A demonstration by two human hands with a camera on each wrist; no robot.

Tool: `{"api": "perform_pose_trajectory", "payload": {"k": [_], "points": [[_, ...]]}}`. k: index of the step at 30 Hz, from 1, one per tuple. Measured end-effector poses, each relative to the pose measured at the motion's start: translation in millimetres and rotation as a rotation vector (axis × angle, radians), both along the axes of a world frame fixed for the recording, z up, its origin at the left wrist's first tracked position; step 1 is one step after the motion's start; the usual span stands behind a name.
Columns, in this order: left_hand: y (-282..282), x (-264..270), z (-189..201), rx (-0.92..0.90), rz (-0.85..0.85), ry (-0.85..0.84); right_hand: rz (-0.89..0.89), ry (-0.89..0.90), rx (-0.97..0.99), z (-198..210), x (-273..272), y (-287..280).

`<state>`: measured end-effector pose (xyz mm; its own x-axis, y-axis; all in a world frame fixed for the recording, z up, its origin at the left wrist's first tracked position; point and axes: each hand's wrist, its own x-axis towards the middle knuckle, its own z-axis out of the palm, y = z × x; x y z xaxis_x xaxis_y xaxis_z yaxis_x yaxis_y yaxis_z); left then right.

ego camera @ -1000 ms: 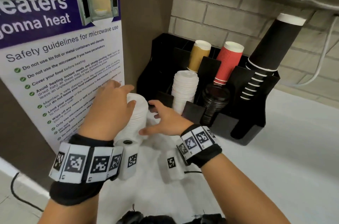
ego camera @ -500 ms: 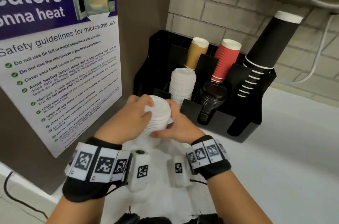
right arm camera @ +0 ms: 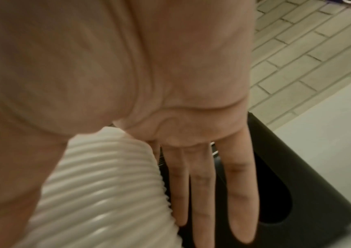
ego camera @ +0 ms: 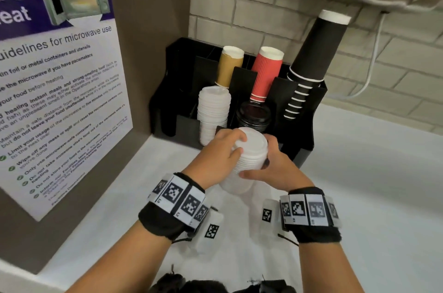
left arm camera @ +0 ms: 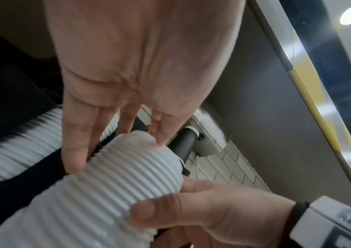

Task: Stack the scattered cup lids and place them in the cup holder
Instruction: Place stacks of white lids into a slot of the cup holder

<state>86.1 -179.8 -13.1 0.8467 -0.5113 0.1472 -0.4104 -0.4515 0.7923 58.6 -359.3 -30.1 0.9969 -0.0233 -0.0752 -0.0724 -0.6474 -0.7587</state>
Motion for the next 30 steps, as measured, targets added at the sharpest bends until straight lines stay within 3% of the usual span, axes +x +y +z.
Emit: {"api": "perform_pose_trajectory", "payload": {"k": [4, 7, 12, 24, 30], "points": [[10.9, 2.2, -0.3, -0.103, -0.008, 0.033, -0.004, -0.052, -0.075, 10.5, -3.4, -3.9], [28.1, 6.9, 0.4, -0.248, 0.078, 0.086, -0.008, -0.167, -0.177, 24.5, -5.3, -4.8], [44.7, 11.0, -1.3, -0.438, 0.189, 0.143, 0.038, -0.265, -0.115, 36.6, 5.2, 7.7], [50.6, 7.4, -3.8, -0.438, 0.23, 0.187, 0.071, -0.245, -0.207, 35.7, 16.3, 12.5], [48.6, -4.8, 6.3, -0.46, 0.093, 0.136, 0.092, -0.38, 0.011, 62.3, 8.1, 16.6]]}}
